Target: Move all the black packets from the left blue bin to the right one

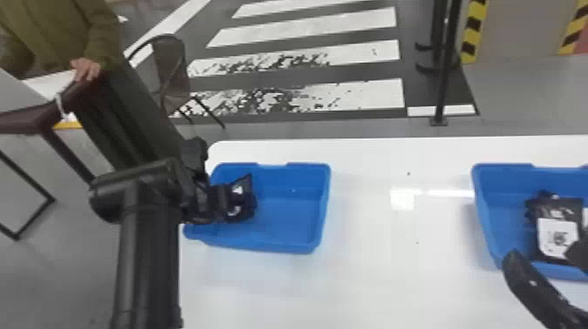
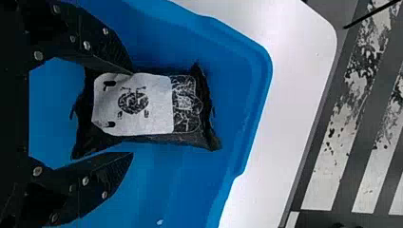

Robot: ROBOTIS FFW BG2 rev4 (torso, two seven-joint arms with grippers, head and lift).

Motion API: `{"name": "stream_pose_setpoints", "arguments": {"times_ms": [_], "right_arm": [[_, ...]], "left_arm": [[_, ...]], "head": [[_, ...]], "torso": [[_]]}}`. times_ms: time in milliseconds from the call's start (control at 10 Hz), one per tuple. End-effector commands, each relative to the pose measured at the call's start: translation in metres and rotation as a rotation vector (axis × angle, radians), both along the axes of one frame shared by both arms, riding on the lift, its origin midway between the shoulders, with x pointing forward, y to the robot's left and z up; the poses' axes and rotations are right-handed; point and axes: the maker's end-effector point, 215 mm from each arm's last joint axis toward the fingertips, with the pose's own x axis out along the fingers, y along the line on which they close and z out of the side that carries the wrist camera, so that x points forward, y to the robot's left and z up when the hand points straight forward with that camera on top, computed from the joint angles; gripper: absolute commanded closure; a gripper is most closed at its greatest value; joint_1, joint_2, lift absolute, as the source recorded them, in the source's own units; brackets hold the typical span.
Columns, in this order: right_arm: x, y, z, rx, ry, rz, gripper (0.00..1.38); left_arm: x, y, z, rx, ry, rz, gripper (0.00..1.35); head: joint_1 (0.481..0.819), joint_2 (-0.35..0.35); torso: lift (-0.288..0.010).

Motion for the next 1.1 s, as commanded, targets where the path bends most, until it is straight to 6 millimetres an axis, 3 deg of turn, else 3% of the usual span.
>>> {"name": "stream_pose_setpoints", "arguments": {"times_ms": [0,100,400,600,800,1000], "right_arm": [[0.000,0.001,-0.002,0.012,0.008,0.003,0.22],[-0.001,0.001,-0.004,0.013,0.010,0.004,0.22],[-0.003,0.002,-0.004,0.023,0.015,0.009,0.22],[-0.001,0.003,0.001,0.024,0.008,0.012,0.22],[0.008,0.012,0.013,0.039,-0.018,0.038,0.22],[0.016,0.037,0.029,0.086,-0.039,0.111,0.22]], "left_arm": [[-0.009,-0.002,-0.011,-0.014,0.034,0.002,0.91],[-0.013,-0.002,-0.015,-0.010,0.042,-0.001,1.18],[-0.010,0.004,-0.018,0.001,-0.022,-0.033,1.21],[-0.017,-0.006,0.023,0.036,-0.165,-0.078,1.21],[-0.023,-0.051,0.074,0.032,-0.324,-0.181,1.21],[-0.026,-0.133,0.103,-0.044,-0.427,-0.349,1.21]], "head": [[0.695,0.286],[0.695,0.287],[0.695,0.294],[0.695,0.295],[0.695,0.287],[0.695,0.238]], "torso": [[-0.140],[-0.140],[-0.140],[-0.140],[-0.140],[-0.140]]}}
